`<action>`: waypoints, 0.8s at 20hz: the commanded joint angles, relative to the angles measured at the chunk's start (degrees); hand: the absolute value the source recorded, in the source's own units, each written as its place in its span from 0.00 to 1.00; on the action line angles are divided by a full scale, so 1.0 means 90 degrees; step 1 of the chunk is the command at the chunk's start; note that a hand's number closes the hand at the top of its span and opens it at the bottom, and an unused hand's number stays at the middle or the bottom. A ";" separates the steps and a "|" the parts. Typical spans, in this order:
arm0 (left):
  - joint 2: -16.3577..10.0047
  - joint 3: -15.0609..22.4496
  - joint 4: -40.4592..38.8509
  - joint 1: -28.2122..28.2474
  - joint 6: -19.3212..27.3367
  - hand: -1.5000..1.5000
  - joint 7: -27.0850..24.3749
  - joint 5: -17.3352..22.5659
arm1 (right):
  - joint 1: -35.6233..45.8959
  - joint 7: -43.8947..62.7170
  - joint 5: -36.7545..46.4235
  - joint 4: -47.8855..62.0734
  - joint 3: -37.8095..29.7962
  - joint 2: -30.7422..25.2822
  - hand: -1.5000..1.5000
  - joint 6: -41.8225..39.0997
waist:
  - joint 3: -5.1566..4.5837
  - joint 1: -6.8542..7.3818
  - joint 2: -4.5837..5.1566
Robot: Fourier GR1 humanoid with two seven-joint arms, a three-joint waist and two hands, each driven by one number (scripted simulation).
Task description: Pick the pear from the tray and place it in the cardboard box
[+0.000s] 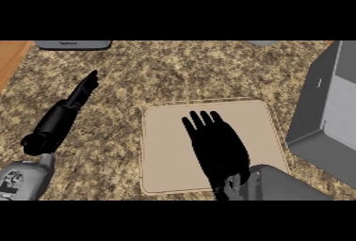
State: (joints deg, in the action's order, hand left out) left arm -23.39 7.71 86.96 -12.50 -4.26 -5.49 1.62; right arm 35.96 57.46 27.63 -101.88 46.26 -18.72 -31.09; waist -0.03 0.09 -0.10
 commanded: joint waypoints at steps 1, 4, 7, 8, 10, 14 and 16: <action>0.0139 0.0039 0.0220 -0.0057 -0.0019 0.50 0.0355 -0.0095 | -0.0027 0.0453 0.0405 0.0444 -0.0054 0.0346 0.00 -0.0289 | 0.0003 0.0012 0.0004; 0.0072 -0.0189 -0.0063 0.0010 -0.0280 0.50 -0.0133 0.0017 | -0.0132 0.0141 0.0651 0.0591 -0.0162 0.0263 0.00 -0.0344 | 0.0002 0.0002 0.0008; 0.0162 -0.0118 0.0218 0.0171 -0.0199 0.50 0.0005 -0.0137 | -0.0361 0.0058 0.0793 0.0448 -0.0307 0.0046 0.00 -0.0611 | 0.0003 -0.0005 0.0001; 0.0160 -0.0103 0.0090 0.0048 -0.0235 0.50 0.0215 -0.0180 | -0.0153 -0.0060 0.1108 0.1081 -0.0245 0.0445 0.00 -0.0309 | 0.0003 0.0020 0.0012; 0.0136 -0.0262 -0.0152 0.0272 -0.0378 0.50 -0.0365 -0.0136 | -0.0459 -0.0164 0.1406 0.0997 -0.0088 0.0328 0.00 -0.0274 | 0.0001 0.0010 0.0012; 0.0266 -0.0442 0.0124 -0.0129 -0.0422 0.50 0.0319 -0.0263 | -0.0795 -0.0764 0.1820 0.1123 -0.0427 0.0604 0.00 -0.0288 | 0.0004 -0.0002 0.0009; 0.0322 -0.0546 -0.0392 -0.0344 -0.0486 0.50 -0.0001 -0.0375 | -0.0944 -0.0744 0.1768 0.0790 -0.0653 0.0569 0.00 -0.0622 | 0.0003 -0.0030 0.0010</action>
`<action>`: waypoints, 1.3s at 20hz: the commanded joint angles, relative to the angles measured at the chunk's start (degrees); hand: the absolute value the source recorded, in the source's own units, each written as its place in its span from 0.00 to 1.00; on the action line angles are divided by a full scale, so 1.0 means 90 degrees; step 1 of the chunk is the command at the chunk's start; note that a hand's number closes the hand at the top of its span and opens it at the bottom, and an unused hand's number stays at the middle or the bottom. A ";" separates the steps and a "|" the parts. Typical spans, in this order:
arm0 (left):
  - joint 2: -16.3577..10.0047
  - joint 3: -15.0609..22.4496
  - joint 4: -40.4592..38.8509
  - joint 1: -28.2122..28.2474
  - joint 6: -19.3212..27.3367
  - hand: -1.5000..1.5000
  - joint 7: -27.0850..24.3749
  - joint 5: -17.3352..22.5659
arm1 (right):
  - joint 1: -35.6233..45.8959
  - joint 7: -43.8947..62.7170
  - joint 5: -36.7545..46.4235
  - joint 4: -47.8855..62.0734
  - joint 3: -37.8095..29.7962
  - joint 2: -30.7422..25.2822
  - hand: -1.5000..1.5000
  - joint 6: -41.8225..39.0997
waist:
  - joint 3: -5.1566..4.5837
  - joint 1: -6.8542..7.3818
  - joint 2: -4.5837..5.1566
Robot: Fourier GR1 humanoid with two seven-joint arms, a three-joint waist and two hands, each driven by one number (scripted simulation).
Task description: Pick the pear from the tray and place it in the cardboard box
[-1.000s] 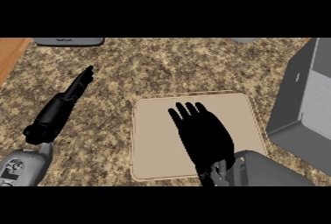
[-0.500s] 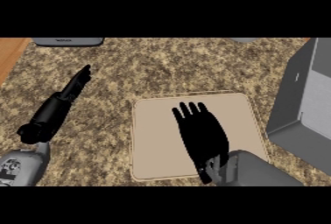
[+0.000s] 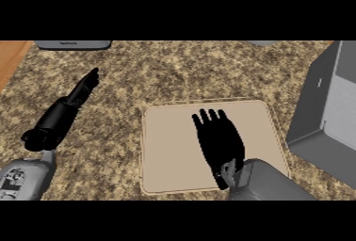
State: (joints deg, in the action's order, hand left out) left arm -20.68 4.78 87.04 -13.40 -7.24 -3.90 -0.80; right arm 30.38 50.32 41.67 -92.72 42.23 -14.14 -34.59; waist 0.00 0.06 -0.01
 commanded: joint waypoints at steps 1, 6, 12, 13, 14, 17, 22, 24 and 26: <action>0.0110 -0.0129 0.0317 0.0268 -0.0076 0.50 0.0021 -0.0105 | 0.0053 -0.0102 0.0278 0.0334 -0.0346 0.0410 0.00 -0.0387 | 0.0000 0.0023 -0.0003; 0.0384 -0.0044 0.0318 0.0148 -0.0107 0.50 0.0167 -0.0394 | -0.0549 -0.0269 0.0739 0.0138 -0.0444 0.0470 0.00 -0.0386 | 0.0000 -0.0004 -0.0004; 0.0485 -0.0167 0.0477 0.0502 -0.0173 0.50 -0.0003 -0.0514 | -0.0919 -0.0724 0.1534 0.0508 -0.0406 0.0300 0.00 0.0053 | 0.0001 0.0008 -0.0006; 0.0416 -0.0308 0.0365 0.0156 -0.0398 0.50 0.0236 -0.0322 | -0.0589 -0.1258 0.1461 0.0926 -0.0795 0.0162 0.00 0.0108 | 0.0001 0.0010 0.0000; 0.0361 -0.0337 0.0428 0.0151 -0.0408 0.50 0.0274 -0.0372 | -0.0830 -0.1281 0.1676 0.1241 -0.0613 0.0275 0.00 0.0571 | 0.0002 0.0014 0.0002; 0.0516 -0.0407 -0.0031 -0.0115 -0.0392 0.50 0.0118 -0.0576 | -0.0783 -0.1350 0.1862 0.1355 -0.0732 0.0670 0.00 0.0418 | 0.0000 0.0002 0.0004; 0.0433 -0.0677 -0.0453 -0.0246 -0.0580 0.50 -0.0314 -0.0527 | -0.0711 -0.2341 0.1943 0.1492 -0.0720 0.0360 1.00 0.0426 | 0.0000 -0.0003 0.0013; 0.0646 -0.0380 0.0301 0.0202 -0.0397 0.50 0.0092 -0.0696 | -0.0821 -0.2676 0.2145 0.1390 -0.0533 0.0240 1.00 0.0763 | 0.0002 0.0029 0.0000; 0.0594 -0.0554 0.0171 0.0042 -0.0574 0.50 0.0060 -0.0533 | -0.0633 -0.2632 0.2414 0.1554 -0.0525 0.0554 1.00 0.0917 | 0.0001 0.0025 0.0002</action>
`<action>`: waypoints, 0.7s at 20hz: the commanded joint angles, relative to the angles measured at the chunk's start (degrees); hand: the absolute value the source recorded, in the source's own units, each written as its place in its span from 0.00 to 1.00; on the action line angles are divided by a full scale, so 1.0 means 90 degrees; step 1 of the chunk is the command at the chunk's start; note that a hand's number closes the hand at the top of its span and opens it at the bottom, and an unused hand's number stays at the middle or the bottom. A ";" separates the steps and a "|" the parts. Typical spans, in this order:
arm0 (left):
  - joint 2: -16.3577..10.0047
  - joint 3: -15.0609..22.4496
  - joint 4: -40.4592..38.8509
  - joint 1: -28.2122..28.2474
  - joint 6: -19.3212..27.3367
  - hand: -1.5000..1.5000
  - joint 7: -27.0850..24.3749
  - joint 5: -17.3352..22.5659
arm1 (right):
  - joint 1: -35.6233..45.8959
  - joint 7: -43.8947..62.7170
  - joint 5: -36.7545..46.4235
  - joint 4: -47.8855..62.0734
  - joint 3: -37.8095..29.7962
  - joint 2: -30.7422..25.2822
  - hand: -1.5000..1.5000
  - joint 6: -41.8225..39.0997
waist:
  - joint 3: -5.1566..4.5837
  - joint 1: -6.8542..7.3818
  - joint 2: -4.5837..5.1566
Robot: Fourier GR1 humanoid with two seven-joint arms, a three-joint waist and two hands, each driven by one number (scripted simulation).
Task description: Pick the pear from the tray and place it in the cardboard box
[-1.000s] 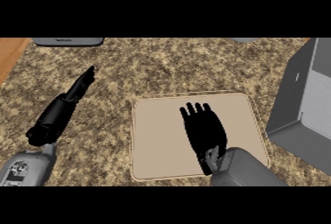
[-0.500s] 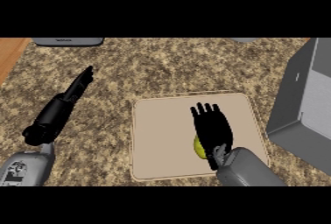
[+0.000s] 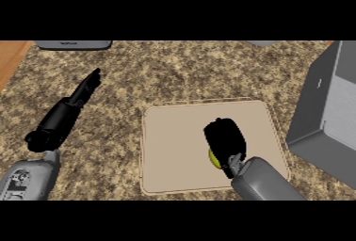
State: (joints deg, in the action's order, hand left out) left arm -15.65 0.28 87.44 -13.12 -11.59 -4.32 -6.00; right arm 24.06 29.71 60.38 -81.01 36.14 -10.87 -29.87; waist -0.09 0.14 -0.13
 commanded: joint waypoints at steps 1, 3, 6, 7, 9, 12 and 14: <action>-0.0062 -0.0127 -0.0190 -0.0471 -0.0243 0.50 0.0300 0.0129 | 0.0288 -0.0863 0.0334 0.0488 -0.0028 -0.0200 1.00 0.0653 | 0.0012 0.0003 0.0026; -0.0124 -0.0239 0.0314 0.0223 -0.0247 0.50 -0.0040 0.0150 | -0.0416 -0.0779 0.0618 -0.0001 0.0284 -0.0200 1.00 0.1026 | 0.0012 0.0005 0.0008; 0.0136 0.0020 0.0548 0.0610 0.0019 0.50 -0.0025 -0.0177 | -0.0332 -0.1293 0.0632 0.0104 0.0160 -0.0211 1.00 0.1377 | 0.0012 0.0015 0.0011; -0.0070 -0.0273 0.0375 0.0175 -0.0066 0.50 0.0197 0.0013 | -0.0731 -0.1751 0.0305 -0.0492 0.0117 -0.0671 1.00 0.1442 | 0.0014 -0.0049 0.0005; -0.0017 -0.0198 0.0245 0.0158 -0.0147 0.50 0.0181 0.0060 | -0.1049 -0.2450 -0.0153 -0.0944 0.0141 -0.0814 1.00 0.1587 | 0.0016 -0.0100 0.0001; 0.0086 -0.0086 0.0276 0.0265 -0.0030 0.50 0.0021 -0.0094 | -0.1502 -0.3705 -0.0898 -0.1508 -0.0296 -0.1587 1.00 0.1882 | 0.0018 -0.0143 0.0003; 0.0029 -0.0231 0.0272 0.0148 -0.0103 0.50 0.0234 0.0050 | -0.1890 -0.3948 -0.0868 -0.2097 -0.0291 -0.1788 1.00 0.2219 | 0.0016 -0.0135 -0.0008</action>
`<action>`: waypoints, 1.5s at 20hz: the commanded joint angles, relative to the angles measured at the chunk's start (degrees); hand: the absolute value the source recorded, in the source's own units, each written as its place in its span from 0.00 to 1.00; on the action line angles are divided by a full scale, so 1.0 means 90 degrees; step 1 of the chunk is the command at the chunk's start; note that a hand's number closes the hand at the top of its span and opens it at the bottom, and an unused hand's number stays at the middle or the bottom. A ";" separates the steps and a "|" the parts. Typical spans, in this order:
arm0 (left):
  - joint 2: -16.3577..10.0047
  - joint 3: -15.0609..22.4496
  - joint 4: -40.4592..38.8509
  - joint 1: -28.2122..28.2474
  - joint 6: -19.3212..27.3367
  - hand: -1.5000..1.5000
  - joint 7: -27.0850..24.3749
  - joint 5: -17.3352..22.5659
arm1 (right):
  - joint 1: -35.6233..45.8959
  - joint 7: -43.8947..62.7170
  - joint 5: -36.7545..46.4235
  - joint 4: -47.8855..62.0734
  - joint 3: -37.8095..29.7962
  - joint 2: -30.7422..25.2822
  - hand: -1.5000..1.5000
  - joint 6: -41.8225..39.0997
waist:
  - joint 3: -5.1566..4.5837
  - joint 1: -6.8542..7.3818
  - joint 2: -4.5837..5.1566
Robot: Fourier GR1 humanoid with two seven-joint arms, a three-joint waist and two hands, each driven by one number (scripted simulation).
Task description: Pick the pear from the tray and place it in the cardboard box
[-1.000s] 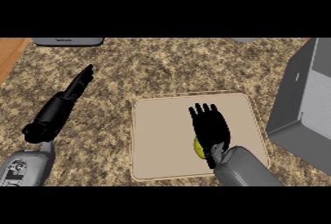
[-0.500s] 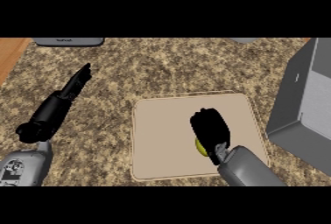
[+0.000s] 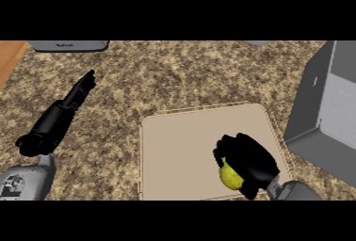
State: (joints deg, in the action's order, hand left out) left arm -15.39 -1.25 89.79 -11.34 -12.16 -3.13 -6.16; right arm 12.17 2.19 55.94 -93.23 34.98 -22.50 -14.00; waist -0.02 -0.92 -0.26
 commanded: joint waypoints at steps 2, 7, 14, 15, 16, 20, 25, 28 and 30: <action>-0.0023 -0.0085 -0.0168 0.0053 -0.0027 0.50 -0.0210 -0.0031 | -0.0867 -0.1062 -0.0409 -0.1246 -0.0403 -0.0728 1.00 0.0752 | 0.0004 -0.0020 0.0008; 0.0046 0.0006 0.0228 0.0081 -0.0038 0.50 0.0124 -0.0052 | -0.0878 -0.1140 -0.0324 -0.2464 -0.0958 -0.1207 1.00 0.0658 | 0.0002 0.0047 -0.0003; 0.0072 -0.0046 -0.0108 -0.0170 -0.0048 0.50 0.0084 -0.0096 | -0.1385 -0.0313 -0.1781 -0.3890 -0.2899 -0.1261 1.00 0.0346 | 0.0000 -0.0046 0.0007; 0.0119 0.0077 -0.0156 0.0443 0.0000 0.50 -0.0532 -0.0275 | -0.1382 0.0027 -0.2009 -0.3898 -0.3111 -0.0971 1.00 0.0454 | -0.0006 -0.0029 0.0004; -0.0016 -0.0129 -0.0111 -0.0025 -0.0113 0.50 -0.0103 -0.0051 | -0.1360 0.0066 -0.2372 -0.3705 -0.3513 -0.0926 1.00 0.0451 | 0.0002 -0.0036 0.0015; 0.0049 -0.0021 -0.0183 0.0118 -0.0143 0.50 -0.0350 -0.0142 | -0.0684 0.0808 -0.2899 -0.3268 -0.4435 -0.0772 1.00 0.0332 | -0.0002 0.0084 0.0035; 0.0157 0.0010 -0.0277 -0.0062 -0.0080 0.50 -0.0266 -0.0204 | 0.0117 0.0593 -0.3731 -0.1767 -0.5783 -0.1246 1.00 0.0103 | 0.0004 0.0129 0.0049; 0.0135 0.0010 -0.0261 -0.0054 -0.0207 0.50 -0.0308 -0.0191 | 0.0589 0.0958 -0.3580 -0.1297 -0.5803 -0.1444 1.00 -0.0123 | 0.0000 0.0135 0.0037; 0.0194 -0.0006 -0.0084 -0.0240 -0.0088 0.50 -0.0036 -0.0230 | 0.0700 0.0034 -0.3402 -0.0282 -0.5969 -0.1772 1.00 -0.0040 | 0.0005 0.0156 0.0044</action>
State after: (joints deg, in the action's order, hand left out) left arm -14.28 -1.66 87.76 -12.45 -13.31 -4.86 -7.74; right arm 15.20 7.23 24.95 -105.77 -15.41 -35.16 -13.78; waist -0.02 0.24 0.10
